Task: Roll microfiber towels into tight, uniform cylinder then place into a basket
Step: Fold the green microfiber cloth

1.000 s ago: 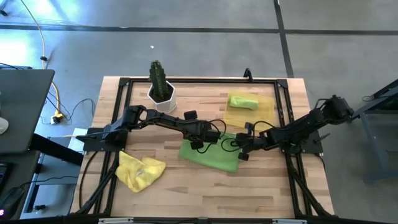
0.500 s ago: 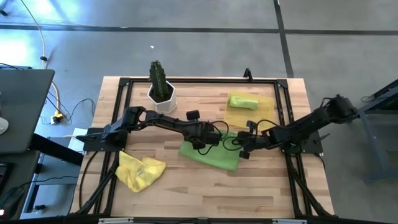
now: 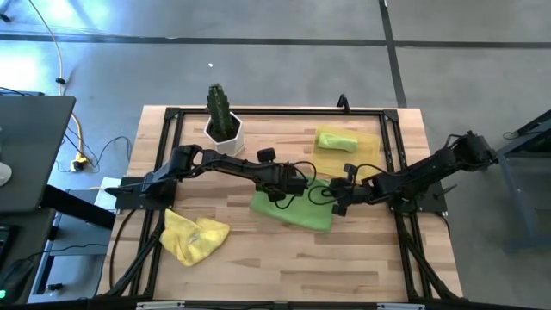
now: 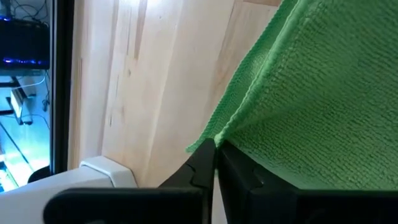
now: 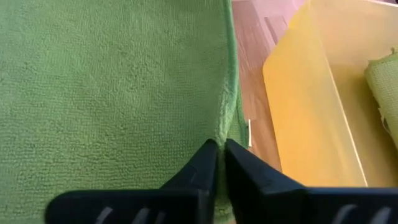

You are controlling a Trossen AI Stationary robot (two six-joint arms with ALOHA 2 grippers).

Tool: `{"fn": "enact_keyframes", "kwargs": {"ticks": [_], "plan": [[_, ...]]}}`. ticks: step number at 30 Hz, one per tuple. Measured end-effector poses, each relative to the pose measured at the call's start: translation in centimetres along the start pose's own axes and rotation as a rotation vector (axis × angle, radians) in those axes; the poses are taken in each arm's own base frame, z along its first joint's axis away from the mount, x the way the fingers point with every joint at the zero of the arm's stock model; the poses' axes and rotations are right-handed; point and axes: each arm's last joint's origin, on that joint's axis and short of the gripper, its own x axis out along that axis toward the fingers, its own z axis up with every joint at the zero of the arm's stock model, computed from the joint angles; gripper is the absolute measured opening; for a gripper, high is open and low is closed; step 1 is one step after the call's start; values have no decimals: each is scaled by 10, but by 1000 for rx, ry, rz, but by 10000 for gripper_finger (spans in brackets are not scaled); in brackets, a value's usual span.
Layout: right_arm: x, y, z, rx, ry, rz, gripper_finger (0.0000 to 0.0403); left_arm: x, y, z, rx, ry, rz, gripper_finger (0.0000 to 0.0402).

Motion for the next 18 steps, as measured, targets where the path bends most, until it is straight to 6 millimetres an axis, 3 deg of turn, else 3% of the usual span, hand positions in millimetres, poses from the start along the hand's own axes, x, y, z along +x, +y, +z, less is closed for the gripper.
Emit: {"fn": "enact_keyframes", "kwargs": {"ticks": [8, 13, 18], "plan": [[-3, -2, 1, -42, -11, -3, 130, 0, 1, 0, 0, -13, 38, 90], [-11, -2, 5, 43, -32, 113, 145, -1, 4, 0, 5, -36, 125, 139], [-10, 1, 4, 48, 2, 192, 140, -12, 0, 3, -34, 25, -184, 142]]}}
